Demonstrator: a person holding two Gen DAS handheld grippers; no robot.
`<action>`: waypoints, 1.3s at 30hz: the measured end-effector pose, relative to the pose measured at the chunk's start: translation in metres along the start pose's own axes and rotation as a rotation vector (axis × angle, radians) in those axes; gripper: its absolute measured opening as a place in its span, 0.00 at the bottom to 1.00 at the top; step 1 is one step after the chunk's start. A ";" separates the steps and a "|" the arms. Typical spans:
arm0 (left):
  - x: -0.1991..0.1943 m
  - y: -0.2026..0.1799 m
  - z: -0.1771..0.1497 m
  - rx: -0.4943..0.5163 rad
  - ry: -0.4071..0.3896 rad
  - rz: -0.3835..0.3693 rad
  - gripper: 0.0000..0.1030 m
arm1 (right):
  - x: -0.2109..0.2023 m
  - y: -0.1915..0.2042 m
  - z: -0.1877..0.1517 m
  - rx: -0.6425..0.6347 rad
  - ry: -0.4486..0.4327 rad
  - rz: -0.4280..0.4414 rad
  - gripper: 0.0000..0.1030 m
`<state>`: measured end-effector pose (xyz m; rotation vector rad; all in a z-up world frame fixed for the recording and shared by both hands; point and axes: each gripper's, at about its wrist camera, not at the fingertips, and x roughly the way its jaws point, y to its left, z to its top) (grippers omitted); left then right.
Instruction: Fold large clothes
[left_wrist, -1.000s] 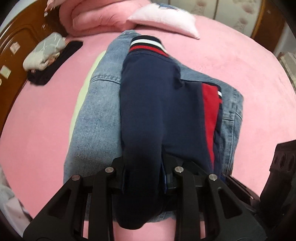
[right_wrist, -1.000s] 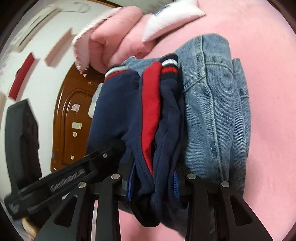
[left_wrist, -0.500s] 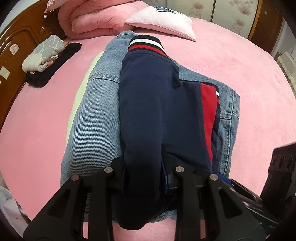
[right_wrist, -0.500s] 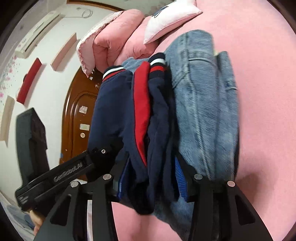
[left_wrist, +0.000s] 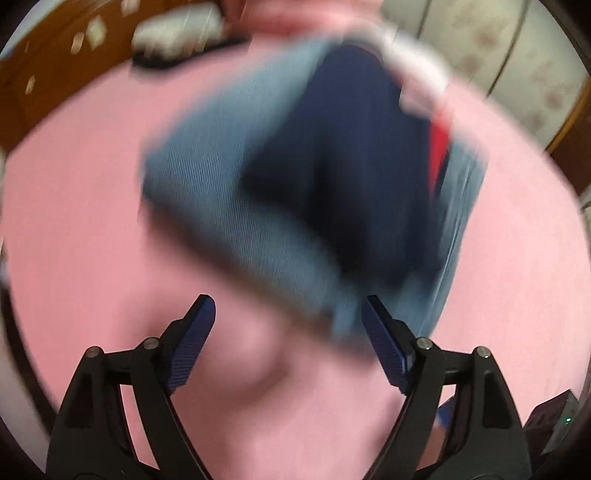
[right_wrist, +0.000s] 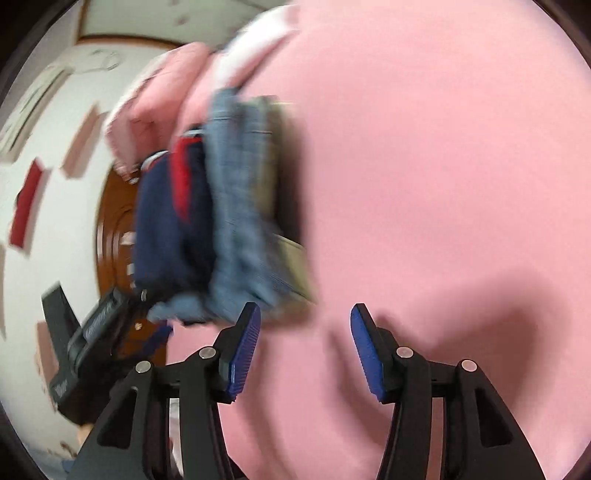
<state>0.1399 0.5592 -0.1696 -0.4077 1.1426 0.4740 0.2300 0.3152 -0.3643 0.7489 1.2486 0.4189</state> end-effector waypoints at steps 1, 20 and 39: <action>0.008 -0.003 -0.025 0.007 0.067 0.032 0.77 | -0.011 -0.014 -0.008 0.021 0.001 -0.013 0.56; -0.148 -0.168 -0.453 0.673 0.204 0.023 0.75 | -0.390 -0.216 -0.216 -0.331 0.143 -0.682 0.97; -0.422 -0.294 -0.426 1.075 -0.176 -0.261 0.74 | -0.646 -0.083 -0.193 -0.254 -0.140 -0.704 1.00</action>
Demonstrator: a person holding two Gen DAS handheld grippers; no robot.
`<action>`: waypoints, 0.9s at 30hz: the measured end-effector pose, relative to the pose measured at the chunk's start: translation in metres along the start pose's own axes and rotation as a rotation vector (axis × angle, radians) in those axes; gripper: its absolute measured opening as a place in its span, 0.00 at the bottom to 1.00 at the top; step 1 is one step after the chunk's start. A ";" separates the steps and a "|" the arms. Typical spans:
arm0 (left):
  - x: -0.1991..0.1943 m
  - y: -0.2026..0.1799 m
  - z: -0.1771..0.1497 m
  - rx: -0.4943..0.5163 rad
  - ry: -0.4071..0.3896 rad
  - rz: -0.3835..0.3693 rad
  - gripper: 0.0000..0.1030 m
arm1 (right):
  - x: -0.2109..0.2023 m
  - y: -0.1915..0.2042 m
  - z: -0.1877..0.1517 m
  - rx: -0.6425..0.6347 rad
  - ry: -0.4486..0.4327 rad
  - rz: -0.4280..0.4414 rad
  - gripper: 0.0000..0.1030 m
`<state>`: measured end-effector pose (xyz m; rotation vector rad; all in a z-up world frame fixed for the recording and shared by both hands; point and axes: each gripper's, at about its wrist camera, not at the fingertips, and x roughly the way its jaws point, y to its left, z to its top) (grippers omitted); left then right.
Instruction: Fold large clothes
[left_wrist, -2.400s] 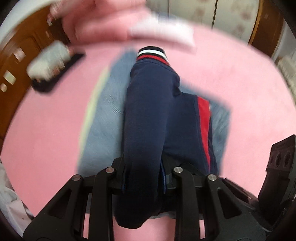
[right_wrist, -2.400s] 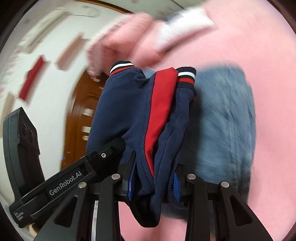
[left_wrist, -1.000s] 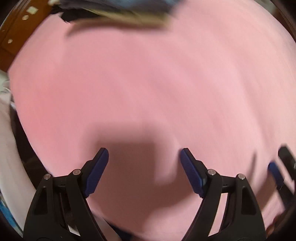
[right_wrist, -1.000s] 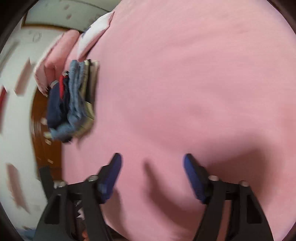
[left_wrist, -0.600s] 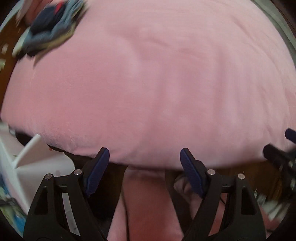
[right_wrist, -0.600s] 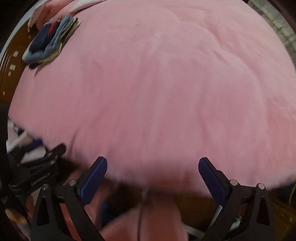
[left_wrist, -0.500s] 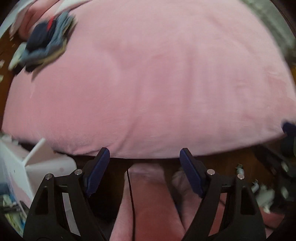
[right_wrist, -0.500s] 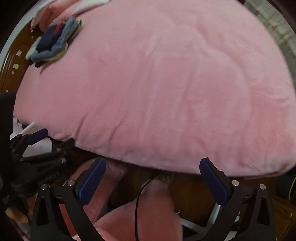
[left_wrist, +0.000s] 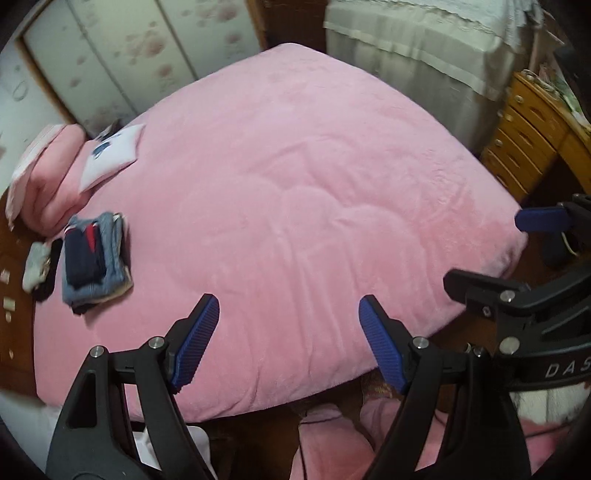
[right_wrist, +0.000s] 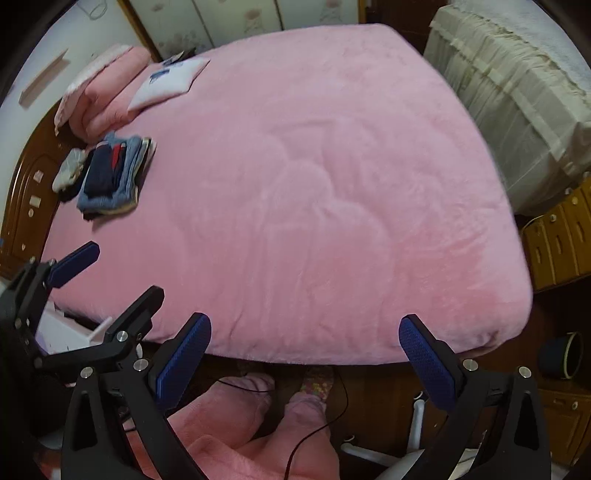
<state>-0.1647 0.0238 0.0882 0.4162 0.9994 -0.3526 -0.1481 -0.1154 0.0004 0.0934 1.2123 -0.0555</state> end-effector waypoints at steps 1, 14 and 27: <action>-0.006 0.000 0.008 -0.004 0.000 0.002 0.74 | -0.008 0.006 0.004 0.011 -0.011 -0.002 1.00; -0.019 0.011 -0.049 -0.330 0.138 0.048 0.74 | -0.055 0.008 -0.050 0.124 -0.052 0.014 1.00; -0.045 0.070 -0.083 -0.550 0.027 0.099 0.74 | -0.076 0.077 -0.059 -0.157 -0.163 0.014 1.00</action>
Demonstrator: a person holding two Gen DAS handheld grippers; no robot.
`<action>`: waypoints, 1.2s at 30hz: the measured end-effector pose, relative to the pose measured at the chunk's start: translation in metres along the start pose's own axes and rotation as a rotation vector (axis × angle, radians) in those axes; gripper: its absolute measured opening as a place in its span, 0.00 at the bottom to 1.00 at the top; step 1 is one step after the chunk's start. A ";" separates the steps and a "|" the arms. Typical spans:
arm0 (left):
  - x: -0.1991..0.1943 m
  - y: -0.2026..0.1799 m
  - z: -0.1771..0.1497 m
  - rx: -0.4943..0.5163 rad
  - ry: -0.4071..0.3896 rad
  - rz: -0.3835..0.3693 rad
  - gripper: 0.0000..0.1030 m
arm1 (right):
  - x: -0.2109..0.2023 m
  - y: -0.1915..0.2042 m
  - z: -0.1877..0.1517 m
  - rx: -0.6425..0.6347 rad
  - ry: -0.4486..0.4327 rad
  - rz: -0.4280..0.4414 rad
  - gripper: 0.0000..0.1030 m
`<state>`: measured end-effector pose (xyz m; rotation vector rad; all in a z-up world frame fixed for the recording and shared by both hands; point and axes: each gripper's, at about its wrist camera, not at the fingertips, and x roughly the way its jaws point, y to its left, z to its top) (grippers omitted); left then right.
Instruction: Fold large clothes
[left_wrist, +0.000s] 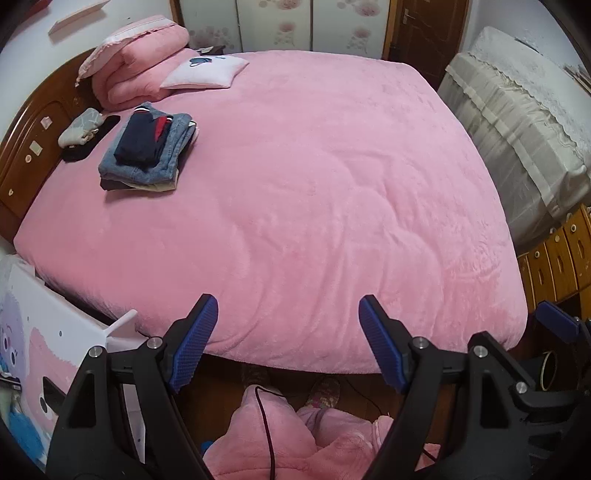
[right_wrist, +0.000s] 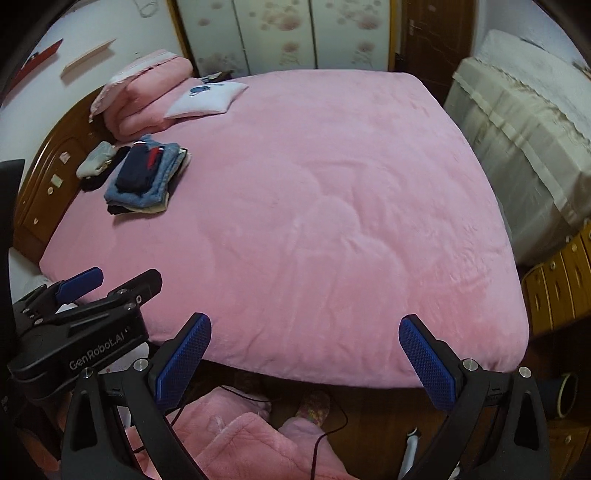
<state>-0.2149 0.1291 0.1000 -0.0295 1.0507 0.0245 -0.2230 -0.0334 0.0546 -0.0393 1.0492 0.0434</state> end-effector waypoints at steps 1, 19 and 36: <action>-0.001 0.002 0.000 0.002 -0.007 0.002 0.74 | -0.003 0.002 0.002 -0.002 -0.007 0.000 1.00; 0.009 0.021 -0.006 0.012 0.007 -0.016 0.79 | -0.004 0.012 0.018 -0.004 -0.010 -0.001 1.00; 0.023 0.018 -0.014 -0.016 0.041 -0.024 0.83 | 0.009 0.012 0.016 -0.009 0.022 -0.013 1.00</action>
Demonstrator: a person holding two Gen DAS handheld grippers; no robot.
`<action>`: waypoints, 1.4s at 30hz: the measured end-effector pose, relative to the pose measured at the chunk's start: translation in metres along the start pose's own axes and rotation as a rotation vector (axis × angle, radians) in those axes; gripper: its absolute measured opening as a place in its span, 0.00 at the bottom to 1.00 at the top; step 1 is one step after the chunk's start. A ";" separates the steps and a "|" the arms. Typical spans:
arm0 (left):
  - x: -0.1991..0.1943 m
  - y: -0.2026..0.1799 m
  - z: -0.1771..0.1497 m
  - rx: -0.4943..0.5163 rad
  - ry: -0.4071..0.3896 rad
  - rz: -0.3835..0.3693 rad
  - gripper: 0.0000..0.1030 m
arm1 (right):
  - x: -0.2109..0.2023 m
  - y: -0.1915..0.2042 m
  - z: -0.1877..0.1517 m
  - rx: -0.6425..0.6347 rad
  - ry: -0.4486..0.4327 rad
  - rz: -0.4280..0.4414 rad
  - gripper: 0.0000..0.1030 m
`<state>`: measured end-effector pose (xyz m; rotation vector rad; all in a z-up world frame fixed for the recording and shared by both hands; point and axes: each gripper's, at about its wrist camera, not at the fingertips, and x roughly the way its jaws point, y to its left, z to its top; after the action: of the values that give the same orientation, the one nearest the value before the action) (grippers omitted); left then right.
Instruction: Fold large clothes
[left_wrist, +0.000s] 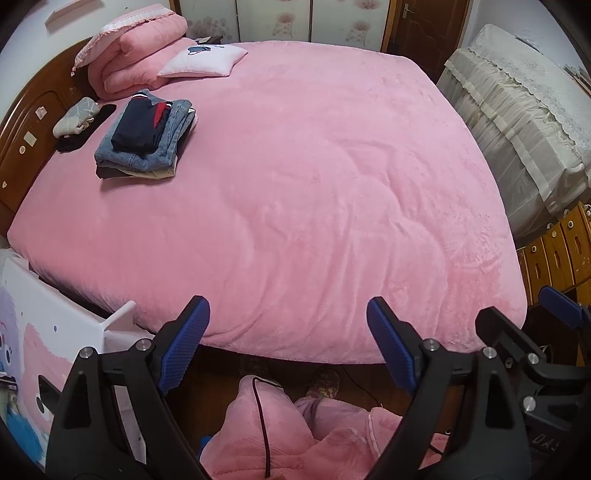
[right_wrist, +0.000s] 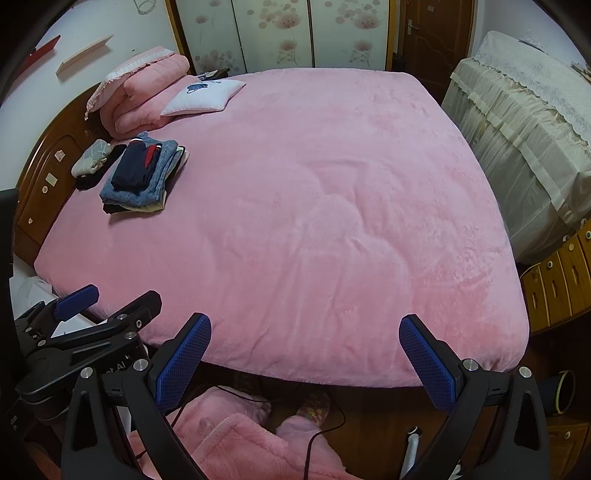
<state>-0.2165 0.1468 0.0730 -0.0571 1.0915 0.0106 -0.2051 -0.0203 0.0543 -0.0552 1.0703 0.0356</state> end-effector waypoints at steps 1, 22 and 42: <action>0.001 0.000 0.000 0.000 0.001 0.000 0.83 | 0.001 -0.001 -0.001 0.000 0.003 0.001 1.00; 0.001 -0.004 -0.001 0.000 0.003 0.006 0.83 | 0.008 -0.008 -0.001 0.005 0.016 0.005 1.00; 0.003 -0.004 0.006 0.014 0.006 0.012 0.83 | 0.010 -0.008 -0.001 0.011 0.019 0.005 1.00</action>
<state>-0.2091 0.1433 0.0732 -0.0380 1.0973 0.0136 -0.2009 -0.0280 0.0450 -0.0433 1.0896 0.0335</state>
